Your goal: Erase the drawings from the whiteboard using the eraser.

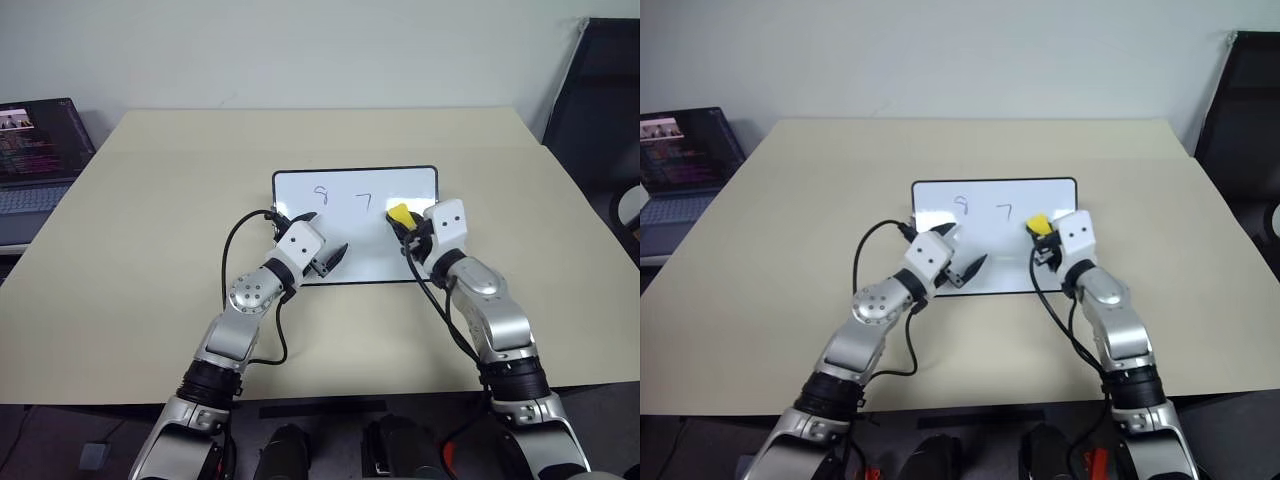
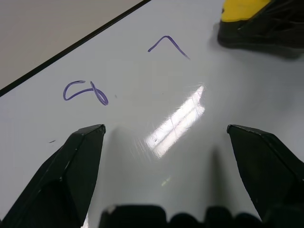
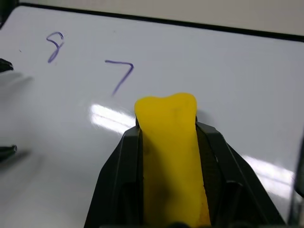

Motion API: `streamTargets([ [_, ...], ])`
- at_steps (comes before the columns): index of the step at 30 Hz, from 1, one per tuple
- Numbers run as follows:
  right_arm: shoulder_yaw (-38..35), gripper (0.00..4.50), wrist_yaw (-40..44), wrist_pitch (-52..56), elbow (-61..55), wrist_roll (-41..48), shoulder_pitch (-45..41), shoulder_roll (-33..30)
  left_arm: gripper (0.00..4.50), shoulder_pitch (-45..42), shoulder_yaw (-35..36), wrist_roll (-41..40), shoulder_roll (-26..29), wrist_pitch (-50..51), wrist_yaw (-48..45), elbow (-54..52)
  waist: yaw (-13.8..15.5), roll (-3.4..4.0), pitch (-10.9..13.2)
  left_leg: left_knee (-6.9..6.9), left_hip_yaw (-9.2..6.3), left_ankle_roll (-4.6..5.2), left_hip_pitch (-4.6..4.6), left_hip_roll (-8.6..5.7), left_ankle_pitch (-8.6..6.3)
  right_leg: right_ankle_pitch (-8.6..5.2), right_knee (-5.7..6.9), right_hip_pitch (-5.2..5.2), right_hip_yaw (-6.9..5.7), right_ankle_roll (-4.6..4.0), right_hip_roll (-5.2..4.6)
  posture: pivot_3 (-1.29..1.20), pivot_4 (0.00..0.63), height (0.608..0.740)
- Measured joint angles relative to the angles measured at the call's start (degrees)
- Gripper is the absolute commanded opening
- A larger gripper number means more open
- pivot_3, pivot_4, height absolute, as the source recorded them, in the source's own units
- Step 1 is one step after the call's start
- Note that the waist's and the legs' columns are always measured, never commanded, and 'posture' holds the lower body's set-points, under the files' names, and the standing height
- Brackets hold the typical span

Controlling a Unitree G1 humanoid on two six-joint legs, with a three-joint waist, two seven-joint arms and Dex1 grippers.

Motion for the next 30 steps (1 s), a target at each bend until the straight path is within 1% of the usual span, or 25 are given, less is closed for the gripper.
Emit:
streamTargets([
  [7, 0.88, 1.17, -0.59, -6.12, 9.98, -0.40, -10.30, 4.71, 4.50, -0.06, -0.04, -0.08, -0.06, 0.03, -0.52, -0.20, 0.07, 0.01, 0.01, 0.00, 0.00, 0.00, 0.00, 0.00, 0.00, 0.00, 0.03, -0.02, -0.02, -0.01, -0.01, 0.00, 0.150, 0.740],
  [14, 2.05, 1.17, -1.23, -8.87, 17.76, -2.90, -14.28, 5.05, 4.50, -1.30, 0.33, -0.13, 0.31, 0.03, -0.62, -0.15, 0.14, 0.01, 0.02, 0.00, 0.00, 0.00, -0.03, -0.01, 0.00, 0.01, 0.01, -0.02, 0.00, -0.01, -0.04, 0.00, 0.150, 0.740],
  [18, 3.34, 1.17, -1.17, -8.41, 17.92, -5.15, -14.31, 4.06, 4.50, -1.36, 0.46, -0.13, 0.36, 0.03, -0.62, -0.09, 0.14, 0.02, 0.02, 0.01, -0.01, 0.00, -0.02, 0.00, 0.00, 0.01, 0.04, -0.03, 0.00, -0.02, -0.04, 0.00, 0.150, 0.740],
  [21, 4.82, 1.17, -0.60, -6.81, 15.85, -6.58, -13.02, 2.85, 4.50, -1.53, 0.59, -0.13, 0.39, 0.04, -0.62, -0.03, 0.16, 0.01, 0.01, 0.02, -0.02, 0.00, 0.02, -0.01, 0.00, 0.01, 0.07, 0.00, 0.00, -0.01, -0.04, 0.00, 0.150, 0.740],
  [28, 5.83, 1.17, 0.25, -1.67, 6.48, -6.72, -5.89, 1.35, 4.50, -1.97, 1.00, -0.12, 0.35, 0.04, -0.64, 0.17, 0.17, 0.01, 0.00, 0.04, -0.02, 0.00, 0.05, -0.01, 0.00, 0.01, 0.09, 0.03, -0.01, -0.01, -0.04, 0.00, 0.150, 0.740],
  [30, 6.00, 1.17, 0.33, -0.55, 2.83, -6.70, -2.43, 0.26, 4.50, -2.17, 1.03, -0.12, 0.37, 0.04, -0.68, 0.45, 0.32, 0.00, 0.00, 0.04, -0.04, 0.00, 0.04, -0.02, 0.00, 0.00, 0.06, 0.05, -0.02, -0.01, -0.04, 0.00, 0.150, 0.740],
])
